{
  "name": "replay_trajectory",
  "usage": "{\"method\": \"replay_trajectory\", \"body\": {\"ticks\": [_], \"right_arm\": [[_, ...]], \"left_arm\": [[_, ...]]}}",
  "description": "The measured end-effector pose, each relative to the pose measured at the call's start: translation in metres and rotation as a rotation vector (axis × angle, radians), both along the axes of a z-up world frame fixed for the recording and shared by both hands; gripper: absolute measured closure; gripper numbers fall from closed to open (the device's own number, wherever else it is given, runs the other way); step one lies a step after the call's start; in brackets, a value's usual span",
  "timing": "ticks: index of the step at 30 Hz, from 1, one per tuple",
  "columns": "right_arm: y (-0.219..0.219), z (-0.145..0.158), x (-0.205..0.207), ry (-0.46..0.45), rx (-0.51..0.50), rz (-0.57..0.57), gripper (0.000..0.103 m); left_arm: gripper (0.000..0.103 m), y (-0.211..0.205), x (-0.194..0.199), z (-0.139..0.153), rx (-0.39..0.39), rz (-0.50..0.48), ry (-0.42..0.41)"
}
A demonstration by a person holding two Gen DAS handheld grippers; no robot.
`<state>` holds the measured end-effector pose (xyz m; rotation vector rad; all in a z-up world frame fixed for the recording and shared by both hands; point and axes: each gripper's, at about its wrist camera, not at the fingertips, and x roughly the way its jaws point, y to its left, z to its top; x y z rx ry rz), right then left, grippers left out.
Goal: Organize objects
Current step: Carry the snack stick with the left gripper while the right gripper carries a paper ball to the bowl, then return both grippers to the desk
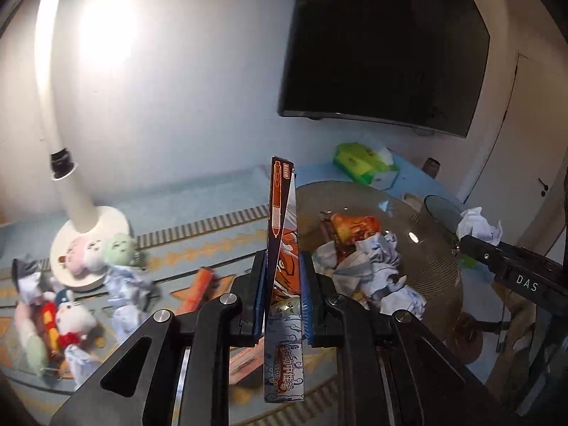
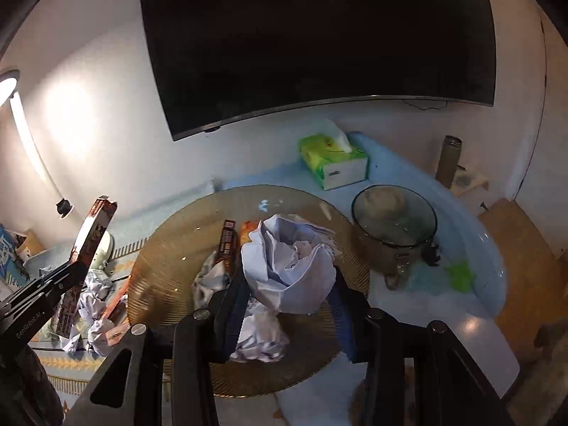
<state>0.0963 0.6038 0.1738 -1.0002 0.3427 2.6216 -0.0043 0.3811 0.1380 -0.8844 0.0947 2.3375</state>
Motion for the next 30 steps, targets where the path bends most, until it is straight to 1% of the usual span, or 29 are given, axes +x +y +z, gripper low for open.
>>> {"method": "replay_trajectory", "body": {"ticks": [1,2,3,4,5,7,8,10,12,16,19,21,22,23,24,26,27,29,30], "right_arm": [[0.006,-0.001,-0.003,-0.008,-0.008,0.006,0.060],[0.010,-0.002,-0.008,-0.019,-0.011,0.011,0.053],[0.014,-0.004,-0.012,-0.028,-0.015,0.020,0.045],[0.017,-0.005,-0.012,-0.029,-0.015,0.016,0.026],[0.018,-0.004,-0.009,-0.023,-0.013,0.013,0.019],[0.015,-0.002,-0.005,-0.001,-0.023,0.029,0.019],[0.013,0.000,0.000,0.010,-0.023,0.030,0.019],[0.007,0.003,0.006,0.029,-0.029,0.036,0.018],[-0.010,0.005,0.012,0.049,-0.051,0.073,0.018],[-0.063,0.007,0.022,0.081,-0.065,0.177,0.018],[-0.111,0.000,0.029,0.106,-0.089,0.272,0.012],[-0.145,-0.014,0.035,0.128,-0.109,0.328,0.006],[-0.161,-0.025,0.037,0.132,-0.114,0.352,0.000],[-0.176,-0.036,0.036,0.123,-0.119,0.371,0.000],[-0.190,-0.050,0.032,0.092,-0.127,0.390,0.000],[-0.210,-0.073,0.018,0.034,-0.154,0.408,0.000],[-0.216,-0.083,0.012,0.023,-0.162,0.405,0.000],[-0.222,-0.098,0.003,0.004,-0.183,0.391,0.000],[-0.221,-0.107,-0.003,-0.009,-0.196,0.378,0.000]], "left_arm": [[0.089,0.011,-0.001,-0.003,0.001,-0.007,-0.010],[0.085,0.019,-0.003,-0.006,0.012,-0.015,-0.022],[0.076,0.026,-0.004,-0.008,0.019,-0.021,-0.037],[0.056,0.029,-0.003,-0.010,0.012,-0.014,-0.046],[0.046,0.030,-0.002,-0.011,-0.001,-0.008,-0.040],[0.040,0.023,0.005,-0.010,-0.016,-0.006,-0.012],[0.039,0.015,0.007,-0.008,-0.013,0.002,-0.008],[0.036,-0.010,0.008,-0.003,0.014,0.023,-0.018],[0.034,-0.038,0.012,0.001,0.032,0.067,-0.010],[0.030,-0.112,0.024,0.000,0.003,0.175,0.024],[0.024,-0.175,0.034,-0.011,-0.038,0.290,0.041],[0.018,-0.216,0.042,-0.024,-0.078,0.375,0.055],[0.015,-0.235,0.045,-0.033,-0.112,0.414,0.059],[0.013,-0.253,0.048,-0.043,-0.147,0.452,0.057],[0.013,-0.272,0.049,-0.053,-0.171,0.485,0.044],[0.013,-0.300,0.045,-0.075,-0.189,0.549,-0.007],[0.013,-0.314,0.044,-0.083,-0.193,0.581,-0.023],[0.013,-0.328,0.042,-0.097,-0.221,0.638,-0.028],[0.013,-0.332,0.039,-0.101,-0.219,0.639,-0.075]]}}
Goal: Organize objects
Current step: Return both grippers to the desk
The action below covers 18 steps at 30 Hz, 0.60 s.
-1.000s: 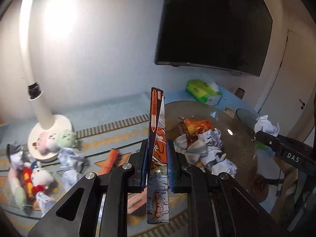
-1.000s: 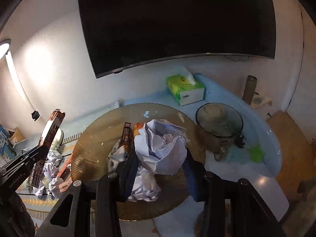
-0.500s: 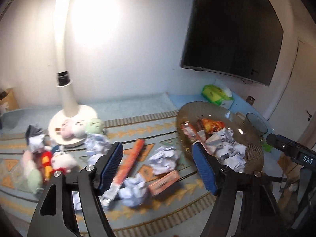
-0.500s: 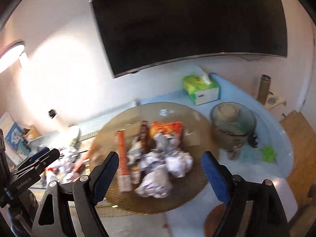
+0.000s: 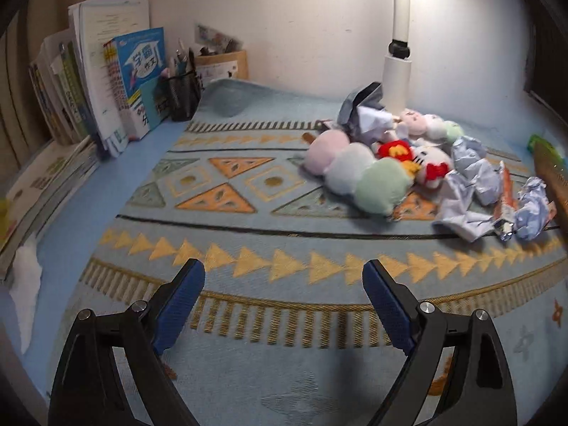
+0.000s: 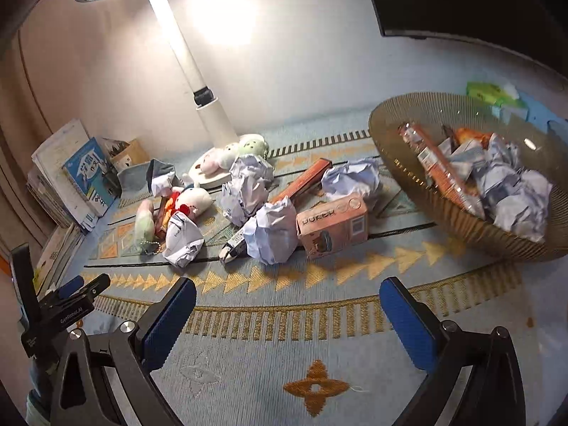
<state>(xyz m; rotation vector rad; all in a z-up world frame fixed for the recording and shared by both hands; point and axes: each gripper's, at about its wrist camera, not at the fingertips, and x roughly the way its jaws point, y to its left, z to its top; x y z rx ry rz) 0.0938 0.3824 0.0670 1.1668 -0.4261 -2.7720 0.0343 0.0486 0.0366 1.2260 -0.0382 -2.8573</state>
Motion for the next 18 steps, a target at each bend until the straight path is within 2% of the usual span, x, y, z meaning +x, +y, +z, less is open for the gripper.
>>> {"method": "replay_trajectory", "body": {"ticks": [2,4,6,8,13,18], "right_arm": [[0.001,-0.010,-0.006,-0.045,0.008,-0.032,0.000],[0.005,-0.011,-0.009,-0.038,0.000,-0.038,0.000],[0.006,-0.015,-0.008,-0.052,0.012,-0.058,0.000],[0.002,-0.017,-0.009,-0.061,0.053,-0.067,0.000],[-0.016,-0.020,-0.012,-0.093,0.162,-0.037,0.000],[-0.018,-0.024,-0.017,-0.120,0.170,-0.019,0.000]], "left_arm": [[0.013,-0.003,-0.003,-0.004,0.055,-0.033,-0.023],[0.011,-0.004,-0.009,-0.008,0.066,-0.036,-0.055],[0.008,-0.004,-0.016,-0.018,0.050,-0.007,-0.126],[0.002,0.002,-0.015,-0.018,0.035,-0.021,-0.132],[0.002,0.000,-0.011,-0.016,0.051,-0.018,-0.126],[0.002,-0.001,-0.010,-0.016,0.049,-0.019,-0.127]]}}
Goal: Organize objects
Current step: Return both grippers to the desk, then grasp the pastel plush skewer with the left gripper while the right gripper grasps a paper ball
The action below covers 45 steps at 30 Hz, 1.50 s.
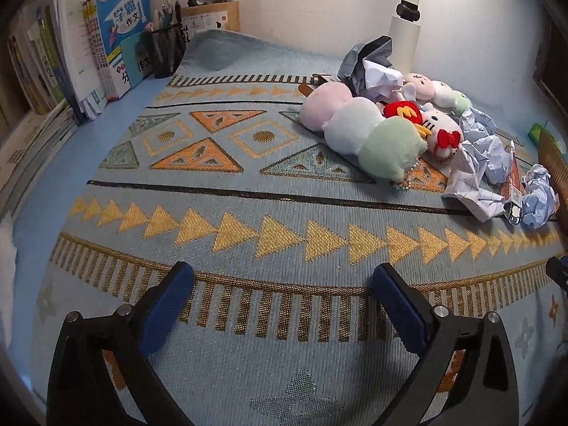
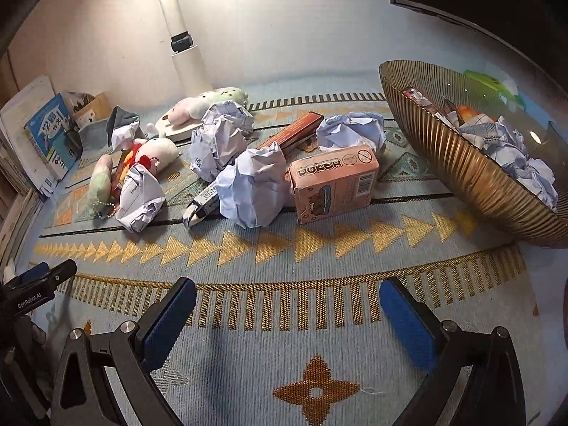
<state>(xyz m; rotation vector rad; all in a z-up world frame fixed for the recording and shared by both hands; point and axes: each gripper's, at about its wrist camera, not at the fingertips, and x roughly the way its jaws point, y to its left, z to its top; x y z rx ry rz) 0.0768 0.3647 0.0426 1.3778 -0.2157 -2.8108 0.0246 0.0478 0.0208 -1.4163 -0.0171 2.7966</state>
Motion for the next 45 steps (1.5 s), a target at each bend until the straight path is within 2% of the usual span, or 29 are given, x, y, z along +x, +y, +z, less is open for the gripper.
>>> {"method": "replay_trajectory", "body": {"ticks": [8,10,12,16,19,22,25,26,27,28,29,30,32,33,34,35,38,42,45], "right_arm": [[-0.005,0.005,0.003,0.027,-0.003,0.045,0.000],[-0.008,0.012,0.006,0.057,-0.029,0.090,0.000],[-0.013,0.015,0.004,0.061,-0.041,0.113,0.000],[-0.037,0.028,-0.010,0.095,-0.106,0.171,0.000],[-0.066,0.037,-0.028,0.118,-0.061,0.222,0.000],[-0.090,0.031,-0.053,0.082,-0.040,0.280,0.000],[-0.106,0.018,-0.075,0.050,-0.029,0.296,0.000],[-0.109,0.014,-0.082,0.040,-0.026,0.300,0.000],[-0.113,0.010,-0.087,0.031,-0.029,0.304,0.000],[-0.116,0.007,-0.091,0.029,-0.031,0.310,0.000],[-0.119,0.003,-0.094,0.025,-0.025,0.316,0.002],[-0.122,0.000,-0.098,0.013,-0.014,0.318,0.006],[-0.126,-0.006,-0.101,-0.016,-0.035,0.350,0.040],[-0.127,-0.006,-0.099,-0.008,-0.025,0.354,0.045],[-0.128,-0.005,-0.097,-0.005,-0.017,0.358,0.054],[-0.128,-0.005,-0.093,-0.006,-0.023,0.369,0.056],[-0.122,0.005,-0.071,0.024,-0.019,0.373,0.056],[-0.112,0.022,-0.024,0.079,-0.026,0.436,0.056],[-0.103,0.020,0.000,0.088,-0.057,0.455,0.056]], "left_arm": [[0.001,-0.001,-0.002,0.002,-0.017,0.016,0.000],[0.003,-0.008,0.002,0.014,-0.008,0.064,0.072],[0.003,-0.017,-0.001,0.029,0.087,0.048,0.135],[0.002,-0.021,-0.040,0.046,0.286,0.001,0.106],[0.002,-0.014,-0.077,0.037,0.358,0.006,0.052],[0.002,-0.004,-0.101,0.024,0.417,0.011,0.004],[0.004,0.016,-0.110,0.012,0.399,0.005,-0.011],[0.008,0.023,-0.110,0.008,0.373,-0.002,-0.009],[0.014,0.031,-0.108,0.009,0.317,-0.003,0.022],[0.032,0.040,-0.109,0.009,0.285,-0.024,0.016],[0.036,0.047,-0.109,0.010,0.259,-0.039,0.026],[0.036,0.051,-0.109,0.008,0.251,-0.047,0.023],[0.041,0.053,-0.108,0.009,0.256,-0.052,0.031],[0.042,0.052,-0.107,0.009,0.273,-0.051,0.031],[0.044,0.050,-0.106,0.009,0.296,-0.051,0.030],[0.045,0.047,-0.102,0.012,0.318,-0.049,0.037],[0.045,0.040,-0.077,0.020,0.318,-0.049,0.057],[0.045,0.020,-0.033,0.024,0.268,-0.015,0.082],[0.044,0.003,-0.010,0.017,0.261,0.027,0.086]]}}
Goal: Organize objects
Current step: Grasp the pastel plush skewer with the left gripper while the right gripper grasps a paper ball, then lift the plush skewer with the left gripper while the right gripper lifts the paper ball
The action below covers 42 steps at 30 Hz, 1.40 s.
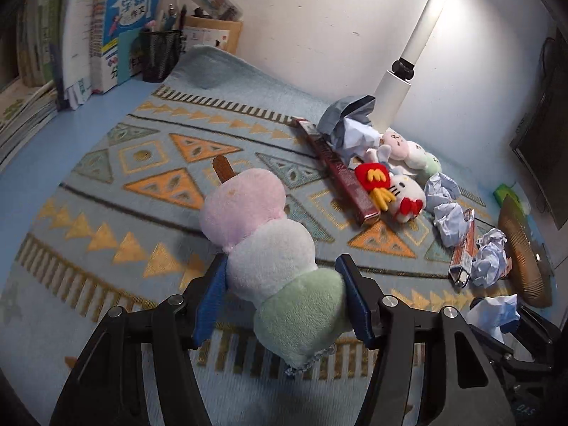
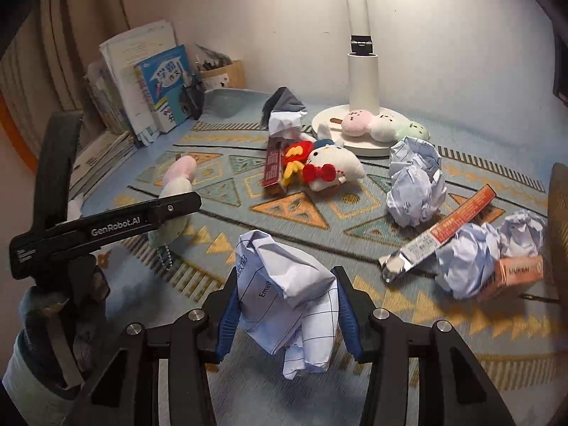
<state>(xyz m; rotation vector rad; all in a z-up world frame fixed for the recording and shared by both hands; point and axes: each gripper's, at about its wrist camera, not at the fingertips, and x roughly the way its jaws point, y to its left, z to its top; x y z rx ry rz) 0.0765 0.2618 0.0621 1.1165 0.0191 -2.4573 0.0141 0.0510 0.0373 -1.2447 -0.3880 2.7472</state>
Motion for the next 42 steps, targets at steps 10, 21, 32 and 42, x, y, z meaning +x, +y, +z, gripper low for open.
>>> {"method": "replay_trajectory", "body": {"ticks": [10,21,32,42], "right_arm": [[0.006,-0.017,-0.001,-0.034,0.011,-0.059,0.056],[0.004,-0.016,0.003,-0.003,0.045,-0.067,0.056],[0.001,-0.016,0.005,0.004,0.047,-0.057,0.056],[0.004,-0.016,0.003,0.000,0.043,-0.061,0.055]], "left_arm": [[0.039,0.001,0.016,0.010,-0.134,0.006,0.073],[0.039,0.008,0.008,0.000,-0.171,-0.019,0.004],[0.039,0.009,0.008,-0.001,-0.164,-0.024,0.000],[0.037,0.011,0.007,-0.001,-0.179,-0.024,-0.006]]}}
